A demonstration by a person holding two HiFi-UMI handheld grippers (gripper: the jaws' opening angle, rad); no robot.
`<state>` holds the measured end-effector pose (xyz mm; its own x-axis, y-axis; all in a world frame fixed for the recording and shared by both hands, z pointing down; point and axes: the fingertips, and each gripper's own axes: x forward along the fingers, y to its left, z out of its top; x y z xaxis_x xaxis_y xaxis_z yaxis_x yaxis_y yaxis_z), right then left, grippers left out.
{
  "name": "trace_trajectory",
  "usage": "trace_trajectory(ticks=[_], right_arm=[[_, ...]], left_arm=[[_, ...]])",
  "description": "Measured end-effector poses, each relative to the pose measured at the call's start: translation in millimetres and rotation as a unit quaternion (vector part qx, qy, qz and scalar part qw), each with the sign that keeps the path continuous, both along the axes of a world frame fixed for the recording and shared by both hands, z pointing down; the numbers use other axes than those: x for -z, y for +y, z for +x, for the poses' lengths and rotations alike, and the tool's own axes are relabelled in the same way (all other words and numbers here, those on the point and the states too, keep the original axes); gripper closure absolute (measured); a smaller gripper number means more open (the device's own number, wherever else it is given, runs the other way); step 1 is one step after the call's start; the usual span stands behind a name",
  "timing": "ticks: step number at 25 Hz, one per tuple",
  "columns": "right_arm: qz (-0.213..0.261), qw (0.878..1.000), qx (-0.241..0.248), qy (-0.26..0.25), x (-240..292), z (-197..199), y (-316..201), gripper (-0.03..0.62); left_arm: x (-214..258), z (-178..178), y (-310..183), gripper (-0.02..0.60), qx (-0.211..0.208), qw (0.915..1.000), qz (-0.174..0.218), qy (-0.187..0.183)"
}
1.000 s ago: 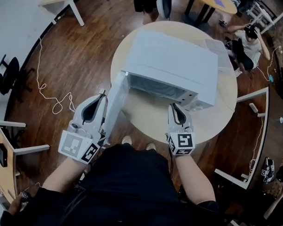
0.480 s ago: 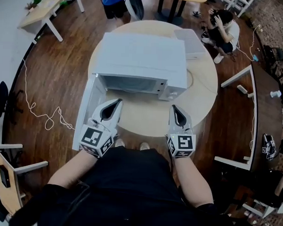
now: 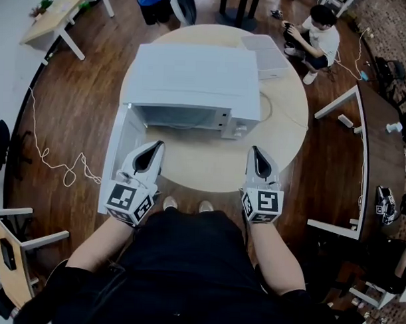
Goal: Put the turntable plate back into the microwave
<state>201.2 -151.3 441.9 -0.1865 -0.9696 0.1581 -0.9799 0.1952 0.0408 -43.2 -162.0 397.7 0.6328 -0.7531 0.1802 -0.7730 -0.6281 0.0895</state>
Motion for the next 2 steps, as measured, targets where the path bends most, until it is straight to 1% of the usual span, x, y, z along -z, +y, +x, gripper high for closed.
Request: trace_trajectory(ticks=[2], right_arm=[[0.003, 1.000, 0.001, 0.004, 1.2, -0.5, -0.7, 0.592]], left_arm=[[-0.4, -2.6, -0.6, 0.574, 0.004, 1.0000, -0.001, -0.002]])
